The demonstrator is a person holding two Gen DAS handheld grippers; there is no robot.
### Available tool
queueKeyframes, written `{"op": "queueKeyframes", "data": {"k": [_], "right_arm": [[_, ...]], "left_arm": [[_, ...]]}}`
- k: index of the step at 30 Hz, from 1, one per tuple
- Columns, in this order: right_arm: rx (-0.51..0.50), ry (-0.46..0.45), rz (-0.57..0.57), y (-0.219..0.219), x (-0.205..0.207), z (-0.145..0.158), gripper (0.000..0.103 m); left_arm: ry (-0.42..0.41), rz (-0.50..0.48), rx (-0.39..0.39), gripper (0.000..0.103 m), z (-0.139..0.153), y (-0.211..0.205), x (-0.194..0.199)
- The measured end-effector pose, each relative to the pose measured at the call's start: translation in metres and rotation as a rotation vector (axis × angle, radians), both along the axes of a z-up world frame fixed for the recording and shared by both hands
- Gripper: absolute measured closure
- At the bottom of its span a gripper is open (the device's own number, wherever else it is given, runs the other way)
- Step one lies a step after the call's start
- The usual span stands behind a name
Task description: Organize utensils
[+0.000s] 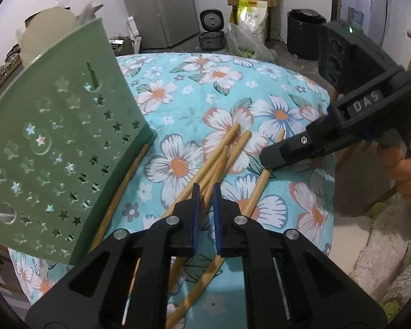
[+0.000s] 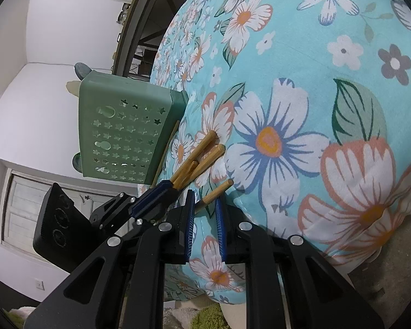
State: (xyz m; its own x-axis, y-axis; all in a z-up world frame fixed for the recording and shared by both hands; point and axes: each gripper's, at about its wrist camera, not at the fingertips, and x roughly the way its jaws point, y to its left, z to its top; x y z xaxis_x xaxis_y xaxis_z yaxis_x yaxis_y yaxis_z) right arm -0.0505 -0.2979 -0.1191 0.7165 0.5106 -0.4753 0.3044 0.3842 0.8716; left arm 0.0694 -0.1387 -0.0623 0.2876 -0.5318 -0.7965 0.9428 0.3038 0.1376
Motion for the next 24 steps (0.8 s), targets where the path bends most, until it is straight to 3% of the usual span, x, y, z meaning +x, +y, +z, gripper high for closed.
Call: {"op": "queueKeyframes", "data": {"k": [15,24], "right_arm": [[-0.022,-0.043,-0.012,-0.002,0.002,0.012,0.089],[-0.17,-0.163,0.009,0.006,0.012,0.058,0.092]], "left_arm": [[-0.029,0.103,-0.145,0.097,0.057,0.034,0.005],[-0.069,0.176,-0.226,0.098,0.093,0.059,0.011]]}}
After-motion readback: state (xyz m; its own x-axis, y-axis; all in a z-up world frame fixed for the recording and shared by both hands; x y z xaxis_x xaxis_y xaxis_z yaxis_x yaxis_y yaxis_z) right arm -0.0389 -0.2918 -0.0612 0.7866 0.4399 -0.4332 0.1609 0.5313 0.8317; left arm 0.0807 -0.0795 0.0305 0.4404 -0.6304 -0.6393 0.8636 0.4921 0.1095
